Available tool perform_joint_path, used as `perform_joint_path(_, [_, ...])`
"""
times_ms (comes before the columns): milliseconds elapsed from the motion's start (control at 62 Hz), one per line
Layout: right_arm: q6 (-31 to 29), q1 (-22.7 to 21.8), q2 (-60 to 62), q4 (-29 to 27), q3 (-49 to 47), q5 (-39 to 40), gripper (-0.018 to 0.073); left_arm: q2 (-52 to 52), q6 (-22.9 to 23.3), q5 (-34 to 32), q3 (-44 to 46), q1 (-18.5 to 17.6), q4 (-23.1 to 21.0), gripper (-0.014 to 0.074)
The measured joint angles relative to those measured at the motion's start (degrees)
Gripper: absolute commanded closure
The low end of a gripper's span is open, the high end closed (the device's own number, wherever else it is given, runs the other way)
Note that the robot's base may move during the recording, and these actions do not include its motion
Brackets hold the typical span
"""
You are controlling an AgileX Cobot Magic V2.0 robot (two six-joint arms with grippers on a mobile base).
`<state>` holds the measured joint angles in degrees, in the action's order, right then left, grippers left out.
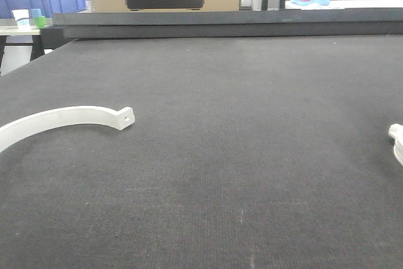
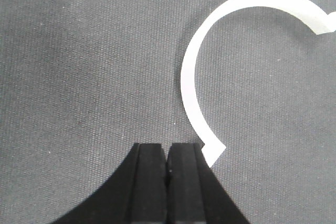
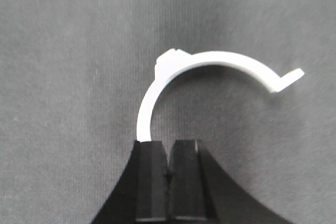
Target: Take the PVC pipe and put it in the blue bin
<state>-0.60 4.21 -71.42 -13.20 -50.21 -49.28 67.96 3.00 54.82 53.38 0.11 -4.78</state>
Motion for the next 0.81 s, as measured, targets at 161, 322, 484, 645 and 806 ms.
perform_joint_path(161, [0.0,0.0,-2.64,-0.35,-0.05,-1.89,0.0727,0.0,0.0,0.0,0.0,0.0,-0.11,0.0707])
perform_joint_path(322, [4.57,0.81,-4.52,0.08,-0.69,-3.41,0.0727,0.0,0.0,-0.12,0.0,0.0,-0.45,0.0707])
perform_joint_path(484, [14.05,5.36,-6.97,6.58,-3.6,-4.98,0.0727,0.0,0.0,-0.12,0.0,0.0,-0.5,0.0707])
perform_joint_path(645, [20.87,9.93,-10.99,11.61,-8.15,-6.34,0.0727,0.0,0.0,-0.12,0.0,0.0,-0.6,0.0707])
perform_joint_path(806, [22.08,10.25,-15.2,9.78,-12.12,-6.22,0.0725,0.0,0.0,-0.12,0.0,0.0,-0.6,0.0707])
